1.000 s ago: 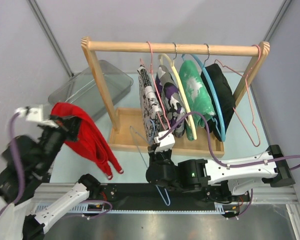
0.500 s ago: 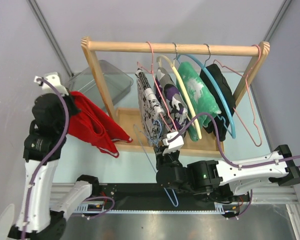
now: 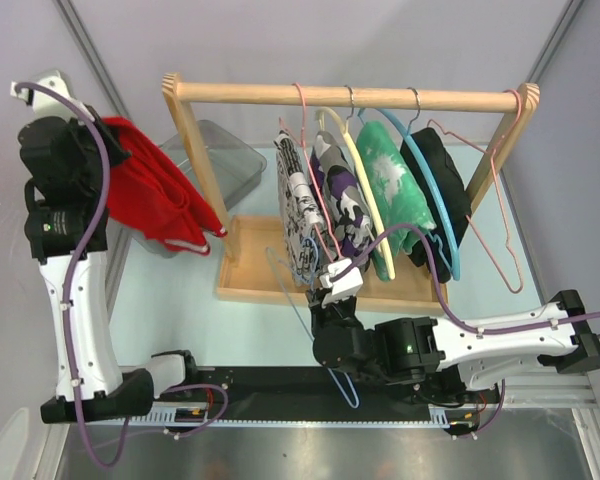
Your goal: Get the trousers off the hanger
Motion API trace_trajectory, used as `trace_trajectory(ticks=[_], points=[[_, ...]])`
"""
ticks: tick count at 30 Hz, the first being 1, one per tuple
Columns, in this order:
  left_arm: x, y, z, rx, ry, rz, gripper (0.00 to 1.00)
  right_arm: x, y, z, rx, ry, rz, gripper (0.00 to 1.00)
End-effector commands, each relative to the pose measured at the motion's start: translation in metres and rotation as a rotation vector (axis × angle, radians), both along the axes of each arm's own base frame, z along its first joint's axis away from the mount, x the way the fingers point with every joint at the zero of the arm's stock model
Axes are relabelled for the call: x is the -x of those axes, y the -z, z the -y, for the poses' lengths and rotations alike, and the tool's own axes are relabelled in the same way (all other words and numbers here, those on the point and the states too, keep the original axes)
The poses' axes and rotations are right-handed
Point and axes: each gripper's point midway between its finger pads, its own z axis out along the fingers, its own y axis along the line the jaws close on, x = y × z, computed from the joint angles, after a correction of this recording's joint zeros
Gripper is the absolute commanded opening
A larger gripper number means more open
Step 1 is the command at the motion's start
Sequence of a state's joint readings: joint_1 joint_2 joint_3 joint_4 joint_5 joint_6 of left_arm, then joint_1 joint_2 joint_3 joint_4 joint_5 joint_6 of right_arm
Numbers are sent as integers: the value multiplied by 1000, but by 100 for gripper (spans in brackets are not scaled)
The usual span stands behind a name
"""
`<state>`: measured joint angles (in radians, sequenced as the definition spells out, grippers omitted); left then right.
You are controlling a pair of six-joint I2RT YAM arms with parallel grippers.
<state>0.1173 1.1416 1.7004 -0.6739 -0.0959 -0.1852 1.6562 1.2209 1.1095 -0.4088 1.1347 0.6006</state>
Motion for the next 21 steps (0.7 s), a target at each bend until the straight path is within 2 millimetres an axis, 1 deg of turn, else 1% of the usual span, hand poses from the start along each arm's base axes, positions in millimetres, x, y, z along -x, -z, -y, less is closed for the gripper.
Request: trace_trajectory(ticks=[1, 3, 4, 5, 7, 8, 9, 10, 11, 12, 13, 14, 15, 16, 17, 18, 19, 20, 21], points=[[9, -124, 6, -44, 33, 385, 0, -3, -27, -4, -78, -7, -3, 0], [-2, -125, 2, -57, 24, 385, 0, -4, -29, -4, -79, -11, -2, 0], [-7, -122, 1, -62, 19, 379, 0, -5, -32, -4, -80, -10, -2, 0], [-19, -112, -2, -62, 16, 353, 0, -5, -33, -4, -84, -12, -2, 0], [-28, -103, -3, -65, 17, 340, 0, -7, -37, -4, -92, -11, -2, 0], [-38, -85, -4, -60, 19, 302, 0, -7, -37, -6, -85, -16, -1, 0], [-43, -80, -4, -55, 24, 304, 0, -9, -38, -7, -85, -13, -2, 0], [-48, -70, -5, -50, 26, 290, 0, -10, -43, -9, -94, -14, -2, 0], [-59, -44, -6, -35, 28, 239, 0, -10, -42, -13, -80, -23, -1, 0], [-64, -37, -5, -31, 35, 237, 0, -11, -43, -15, -77, -27, 1, 0], [-69, -25, -5, -27, 39, 222, 0, -14, -46, -17, -84, -24, 4, 0], [-78, 6, -6, -13, 40, 168, 0, -14, -50, -22, -87, -37, 3, 0], [-84, 16, -7, -11, 38, 163, 0, -15, -54, -24, -81, -45, 11, 0], [-90, 33, -11, -2, 32, 131, 0, -17, -57, -26, -87, -47, 13, 0], [-97, 59, -13, 25, 27, 80, 0, -16, -66, -29, -101, -56, 18, 0], [-102, 73, -13, 45, 34, 52, 0, -16, -65, -34, -85, -60, 24, 0], [-108, 92, -19, 66, 27, 18, 0, -18, -66, -36, -81, -58, 27, 0], [-111, 111, -16, 96, 42, -16, 0, -17, -68, -37, -82, -58, 27, 0], [-114, 119, -14, 108, 59, -31, 0, -18, -68, -38, -82, -55, 26, 0]])
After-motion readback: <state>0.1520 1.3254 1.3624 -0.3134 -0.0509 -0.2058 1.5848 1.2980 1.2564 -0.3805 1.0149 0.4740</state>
